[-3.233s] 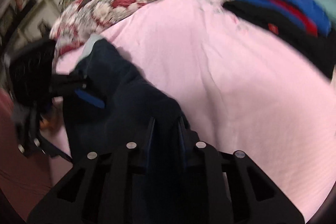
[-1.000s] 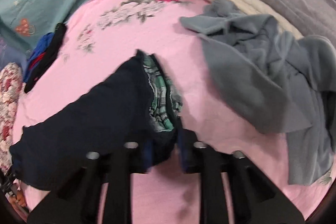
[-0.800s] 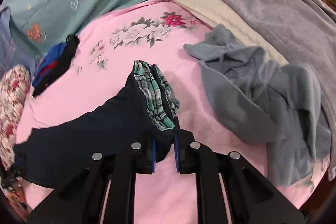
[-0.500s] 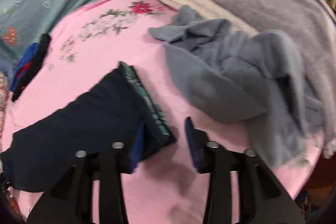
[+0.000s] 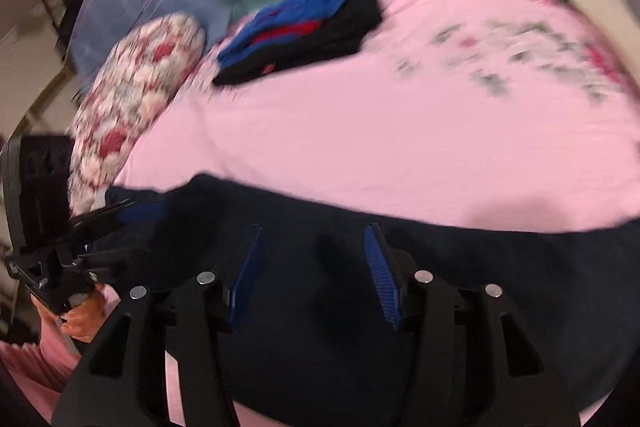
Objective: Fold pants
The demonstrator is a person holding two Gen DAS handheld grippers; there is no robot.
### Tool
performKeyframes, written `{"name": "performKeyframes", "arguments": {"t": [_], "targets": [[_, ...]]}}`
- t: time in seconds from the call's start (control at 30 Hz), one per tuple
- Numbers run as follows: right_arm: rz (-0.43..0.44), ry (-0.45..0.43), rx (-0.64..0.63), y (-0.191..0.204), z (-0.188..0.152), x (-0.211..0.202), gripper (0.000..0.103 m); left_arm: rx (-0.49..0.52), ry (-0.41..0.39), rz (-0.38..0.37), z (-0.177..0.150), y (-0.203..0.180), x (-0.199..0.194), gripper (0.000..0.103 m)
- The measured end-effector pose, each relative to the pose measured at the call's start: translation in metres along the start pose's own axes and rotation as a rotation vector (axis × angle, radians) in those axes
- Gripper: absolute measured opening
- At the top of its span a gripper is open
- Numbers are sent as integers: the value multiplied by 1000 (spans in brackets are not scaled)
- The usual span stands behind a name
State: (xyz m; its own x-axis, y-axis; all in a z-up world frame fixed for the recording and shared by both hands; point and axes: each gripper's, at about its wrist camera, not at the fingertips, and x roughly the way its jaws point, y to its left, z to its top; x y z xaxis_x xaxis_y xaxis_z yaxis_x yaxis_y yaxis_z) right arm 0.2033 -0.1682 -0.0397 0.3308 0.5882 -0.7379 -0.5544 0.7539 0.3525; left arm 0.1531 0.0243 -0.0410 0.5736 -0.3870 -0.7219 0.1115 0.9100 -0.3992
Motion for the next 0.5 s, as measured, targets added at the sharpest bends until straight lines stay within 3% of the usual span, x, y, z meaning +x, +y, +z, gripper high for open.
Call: {"name": "performKeyframes", "arguments": {"t": [0.03, 0.1, 0.17, 0.23, 0.27, 0.33, 0.4, 0.43, 0.5], "targets": [[-5, 35, 12, -6, 1, 9, 53, -24, 42, 44, -1, 7, 11, 99], [60, 59, 52, -27, -2, 8, 52, -30, 28, 8, -7, 19, 7, 99], [81, 33, 105, -58, -9, -15, 52, -36, 13, 29, -13, 30, -8, 99], [58, -11, 168, -102, -19, -46, 49, -42, -11, 154, -24, 54, -28, 99], [74, -27, 211, -122, -20, -55, 45, -61, -23, 166, -31, 72, -41, 99], [94, -74, 390, -179, -37, -83, 24, -117, -49, 102, -41, 96, -66, 98], [18, -135, 481, -213, -50, -110, 19, -163, -59, 135, -47, 114, -87, 96], [-50, -164, 494, -222, -54, -123, 15, -180, -63, 156, -52, 123, -97, 91], [-225, -204, 526, -232, -60, -145, 17, -197, -80, 175, -57, 127, -111, 91]]}}
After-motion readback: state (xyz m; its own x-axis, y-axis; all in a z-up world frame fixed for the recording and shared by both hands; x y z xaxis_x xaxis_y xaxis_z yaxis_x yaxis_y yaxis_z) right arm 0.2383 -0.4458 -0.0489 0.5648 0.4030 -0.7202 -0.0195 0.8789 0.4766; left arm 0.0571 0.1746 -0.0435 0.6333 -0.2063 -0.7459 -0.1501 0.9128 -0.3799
